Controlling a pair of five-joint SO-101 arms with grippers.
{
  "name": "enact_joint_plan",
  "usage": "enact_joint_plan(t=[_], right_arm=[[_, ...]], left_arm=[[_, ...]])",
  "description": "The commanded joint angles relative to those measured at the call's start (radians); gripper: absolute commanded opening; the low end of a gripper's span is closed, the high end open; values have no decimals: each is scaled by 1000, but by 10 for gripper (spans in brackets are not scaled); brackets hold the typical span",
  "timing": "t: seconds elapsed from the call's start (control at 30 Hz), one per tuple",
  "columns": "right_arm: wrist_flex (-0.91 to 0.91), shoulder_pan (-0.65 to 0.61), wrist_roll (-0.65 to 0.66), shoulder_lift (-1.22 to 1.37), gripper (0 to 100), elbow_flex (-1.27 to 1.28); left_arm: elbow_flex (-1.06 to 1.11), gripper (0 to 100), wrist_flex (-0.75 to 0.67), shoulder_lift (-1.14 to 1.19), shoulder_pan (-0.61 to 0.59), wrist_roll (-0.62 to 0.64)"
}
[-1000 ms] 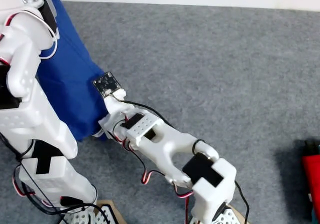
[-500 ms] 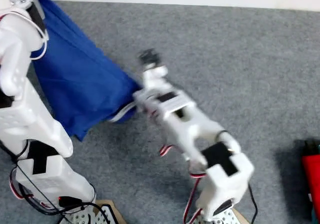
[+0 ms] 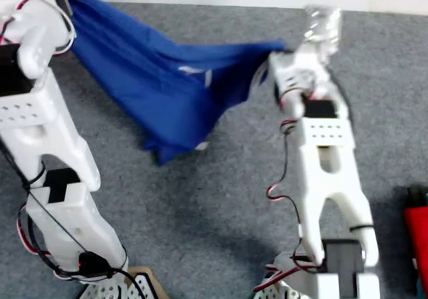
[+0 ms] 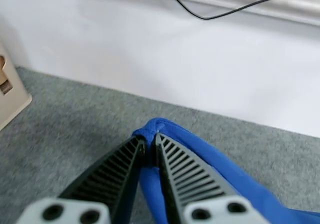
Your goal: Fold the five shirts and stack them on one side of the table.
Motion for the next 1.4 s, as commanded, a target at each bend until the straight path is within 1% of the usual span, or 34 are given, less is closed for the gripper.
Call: enact_joint_plan(t=[0.0, 0.1, 0.27, 0.33, 0.4, 0.47, 0.53, 0.6, 0.63, 0.67, 0.73, 0.83, 0.93, 1.0, 1.03, 1.1, 1.2, 1.37], right_arm=[[-2, 111, 11, -90, 5, -196], [7, 209, 6, -90, 5, -334], [82, 341, -115, -90, 5, -529], [159, 363, -157, -99, 5, -590], [288, 364, -169, -99, 5, -665], [444, 337, -157, -99, 6, -737], [628, 286, -61, -99, 6, -792], [834, 220, 48, -99, 6, -829], [929, 199, 81, -99, 6, -835], [1027, 180, 101, -99, 6, -835], [1162, 177, 109, -97, 6, -814], [1270, 205, 115, -97, 6, -774], [1277, 266, 115, -101, 6, -779], [1285, 282, 120, -124, 6, -800], [1300, 282, 146, -140, 6, -800], [1349, 251, 264, -188, 6, -748], [1346, 200, 483, -320, 25, -481], [1346, 133, 806, -553, 170, -36]], left_arm=[[-27, 7, -98, 15, 27, 9], [-27, 8, -160, 25, 22, 9], [-27, 9, -278, 19, 25, 9], [-27, 9, -284, 18, 28, 9], [-28, 9, -258, 5, 45, 11], [-22, 10, -186, -22, 53, 11], [-22, 10, -77, -47, 56, 9], [-24, 10, 54, -61, 84, 6], [-22, 10, 112, -62, 94, 6], [-10, 6, 149, -62, 99, 5], [58, 6, 143, -71, 76, 5], [124, 6, 140, -73, 62, 6], [125, 6, 138, -73, 59, 8], [104, 6, 137, -74, 59, 9], [84, 6, 137, -73, 59, 9], [61, 6, 137, -73, 59, 9], [50, 6, 137, -73, 59, 9], [51, 6, 138, -70, 59, 9]])
